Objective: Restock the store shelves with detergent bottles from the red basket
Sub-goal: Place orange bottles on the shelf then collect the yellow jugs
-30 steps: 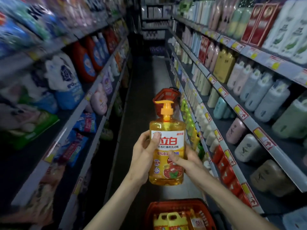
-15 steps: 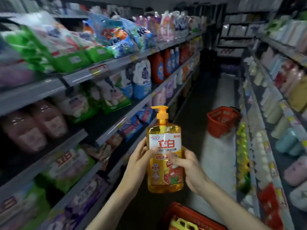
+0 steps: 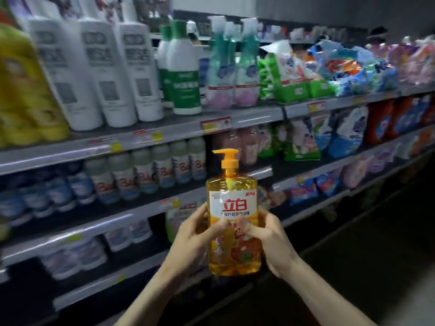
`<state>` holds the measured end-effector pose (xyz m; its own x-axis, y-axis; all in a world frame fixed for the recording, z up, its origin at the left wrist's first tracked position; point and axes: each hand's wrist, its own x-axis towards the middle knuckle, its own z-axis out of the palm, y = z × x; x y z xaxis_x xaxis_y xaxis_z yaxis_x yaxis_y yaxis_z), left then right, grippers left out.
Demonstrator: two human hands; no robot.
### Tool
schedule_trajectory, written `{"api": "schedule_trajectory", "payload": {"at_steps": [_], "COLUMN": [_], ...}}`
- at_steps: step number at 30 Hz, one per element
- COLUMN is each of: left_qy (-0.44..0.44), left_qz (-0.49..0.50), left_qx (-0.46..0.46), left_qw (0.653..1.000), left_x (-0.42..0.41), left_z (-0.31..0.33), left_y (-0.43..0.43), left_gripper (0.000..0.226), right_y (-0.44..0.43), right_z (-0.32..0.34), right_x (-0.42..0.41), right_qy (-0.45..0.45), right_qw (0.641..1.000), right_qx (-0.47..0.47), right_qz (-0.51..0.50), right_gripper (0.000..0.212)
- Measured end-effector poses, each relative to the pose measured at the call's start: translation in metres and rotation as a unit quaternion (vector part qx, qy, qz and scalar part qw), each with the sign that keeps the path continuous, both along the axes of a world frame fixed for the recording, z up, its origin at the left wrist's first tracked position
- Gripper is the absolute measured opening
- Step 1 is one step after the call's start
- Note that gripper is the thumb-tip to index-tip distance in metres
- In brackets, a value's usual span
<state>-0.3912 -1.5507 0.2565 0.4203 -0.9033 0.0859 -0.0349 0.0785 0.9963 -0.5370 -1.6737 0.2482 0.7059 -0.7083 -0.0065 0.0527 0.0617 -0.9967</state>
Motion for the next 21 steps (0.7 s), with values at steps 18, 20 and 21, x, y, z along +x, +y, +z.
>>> {"api": "schedule_trajectory", "payload": {"at_steps": [18, 20, 21], "left_qy": [-0.084, -0.096, -0.102], "left_qz": [0.342, 0.375, 0.393], "left_qx": [-0.058, -0.06, -0.061], "left_qw": [0.934, 0.92, 0.912], "left_x": [0.137, 0.15, 0.156], "left_z": [0.068, 0.077, 0.081], "left_y": [0.264, 0.281, 0.288], "left_gripper": [0.038, 0.04, 0.041], "right_y": [0.2, 0.216, 0.223], "right_z": [0.07, 0.078, 0.082], "right_x": [0.249, 0.275, 0.288], "right_qy": [-0.069, -0.082, -0.088], "right_qw": [0.944, 0.931, 0.924], "right_qx": [-0.068, -0.065, -0.069], "right_qz": [0.316, 0.349, 0.365], "right_gripper": [0.056, 0.064, 0.064]}}
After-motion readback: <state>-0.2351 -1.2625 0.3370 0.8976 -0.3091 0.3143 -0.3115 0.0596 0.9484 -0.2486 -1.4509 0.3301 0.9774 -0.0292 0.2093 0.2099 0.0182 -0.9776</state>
